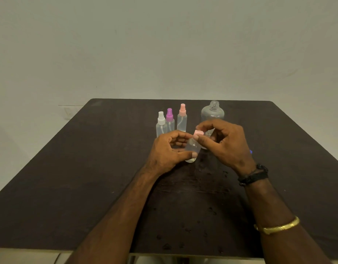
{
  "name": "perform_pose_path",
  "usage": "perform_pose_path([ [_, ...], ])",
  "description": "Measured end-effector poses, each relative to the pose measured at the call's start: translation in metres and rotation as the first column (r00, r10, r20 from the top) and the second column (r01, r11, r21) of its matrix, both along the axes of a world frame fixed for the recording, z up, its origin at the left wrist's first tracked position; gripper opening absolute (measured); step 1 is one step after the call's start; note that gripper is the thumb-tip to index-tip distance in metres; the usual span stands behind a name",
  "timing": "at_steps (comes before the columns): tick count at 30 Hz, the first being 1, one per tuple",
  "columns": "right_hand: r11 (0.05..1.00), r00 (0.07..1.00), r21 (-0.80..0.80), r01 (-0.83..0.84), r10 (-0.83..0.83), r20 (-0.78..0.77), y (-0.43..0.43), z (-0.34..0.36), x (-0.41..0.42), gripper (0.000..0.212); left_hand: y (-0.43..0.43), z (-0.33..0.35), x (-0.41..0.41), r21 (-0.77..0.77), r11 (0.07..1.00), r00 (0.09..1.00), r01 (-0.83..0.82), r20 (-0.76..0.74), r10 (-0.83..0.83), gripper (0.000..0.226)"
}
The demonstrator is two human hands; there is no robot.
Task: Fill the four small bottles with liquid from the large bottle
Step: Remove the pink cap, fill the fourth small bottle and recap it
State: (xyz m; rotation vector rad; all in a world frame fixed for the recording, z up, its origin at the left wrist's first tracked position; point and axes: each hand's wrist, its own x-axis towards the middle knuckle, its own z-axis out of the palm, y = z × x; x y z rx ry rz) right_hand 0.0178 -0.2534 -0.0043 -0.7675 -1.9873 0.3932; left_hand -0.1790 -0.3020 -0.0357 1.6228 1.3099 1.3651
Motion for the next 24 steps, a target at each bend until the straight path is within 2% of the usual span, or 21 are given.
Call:
perform_pose_path([
  [4, 0.999, 0.999, 0.01, 0.046, -0.046, 0.021, -0.0006, -0.0022, -0.0036, 0.032, -0.0002, -0.0001, 0.0, 0.004, 1.0, 1.0, 0.005, -0.015, -0.005, 0.045],
  [10, 0.995, 0.997, -0.071, -0.071, 0.071, -0.004, -0.0041, 0.0003, -0.0046, 0.033, 0.0008, -0.0005, -0.0013, -0.002, 1.0, 1.0, -0.008, 0.007, 0.008, 0.051],
  [16, 0.999, 1.0, -0.026, -0.019, 0.019, 0.012, -0.003, -0.0005, -0.004, 0.019, 0.0006, -0.0001, -0.0012, 0.014, 1.0, 1.0, -0.002, 0.004, 0.002, 0.049],
  [21, 0.999, 1.0, -0.028, 0.024, -0.024, 0.006, -0.002, -0.0018, -0.0039, 0.029, 0.0009, -0.0005, -0.0004, 0.013, 1.0, 1.0, 0.012, -0.003, -0.012, 0.048],
  [24, 0.996, 0.999, -0.087, -0.032, 0.032, 0.0, -0.0021, -0.0007, -0.0038, 0.035, 0.0018, 0.0001, -0.002, 0.017, 1.0, 1.0, 0.006, -0.006, -0.006, 0.047],
])
